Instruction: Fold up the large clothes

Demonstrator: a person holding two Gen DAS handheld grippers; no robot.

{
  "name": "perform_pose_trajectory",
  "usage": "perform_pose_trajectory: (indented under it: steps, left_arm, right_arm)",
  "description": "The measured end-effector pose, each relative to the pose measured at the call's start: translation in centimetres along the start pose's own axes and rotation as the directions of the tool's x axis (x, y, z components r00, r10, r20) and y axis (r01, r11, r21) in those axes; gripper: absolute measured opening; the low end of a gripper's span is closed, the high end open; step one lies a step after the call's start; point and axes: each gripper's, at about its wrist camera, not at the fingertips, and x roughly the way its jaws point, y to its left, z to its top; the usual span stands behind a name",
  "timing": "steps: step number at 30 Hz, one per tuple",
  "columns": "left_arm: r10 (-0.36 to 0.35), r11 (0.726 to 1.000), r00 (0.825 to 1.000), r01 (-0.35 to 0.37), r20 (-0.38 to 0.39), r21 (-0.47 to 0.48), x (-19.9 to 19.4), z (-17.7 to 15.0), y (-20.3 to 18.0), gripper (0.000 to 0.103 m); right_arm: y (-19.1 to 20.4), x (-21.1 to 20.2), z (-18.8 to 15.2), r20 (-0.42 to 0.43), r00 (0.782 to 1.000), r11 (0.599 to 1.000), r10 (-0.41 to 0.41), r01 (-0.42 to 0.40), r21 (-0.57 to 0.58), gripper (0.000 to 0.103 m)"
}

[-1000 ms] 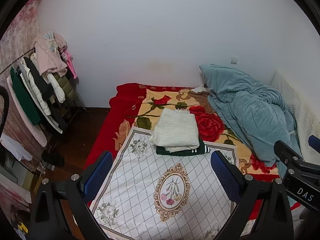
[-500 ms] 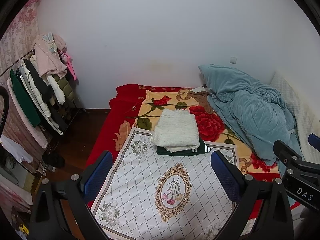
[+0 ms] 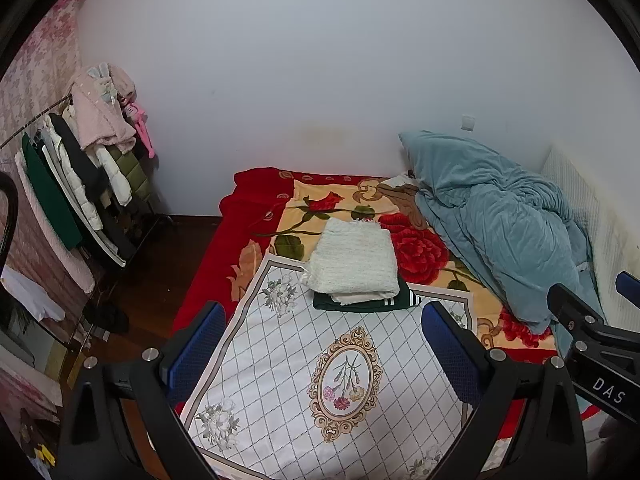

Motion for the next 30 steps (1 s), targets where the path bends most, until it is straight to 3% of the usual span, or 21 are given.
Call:
perform_pose_trajectory:
  steps: [30]
  left_arm:
    - [0.000, 1.000, 1.000, 0.000, 0.005, -0.021, -0.83, -0.04, 0.44, 0.100]
  right_arm:
    - [0.23, -0.29, 0.13, 0.001, 1.000, 1.000, 0.008, -0.008, -0.009, 0.103]
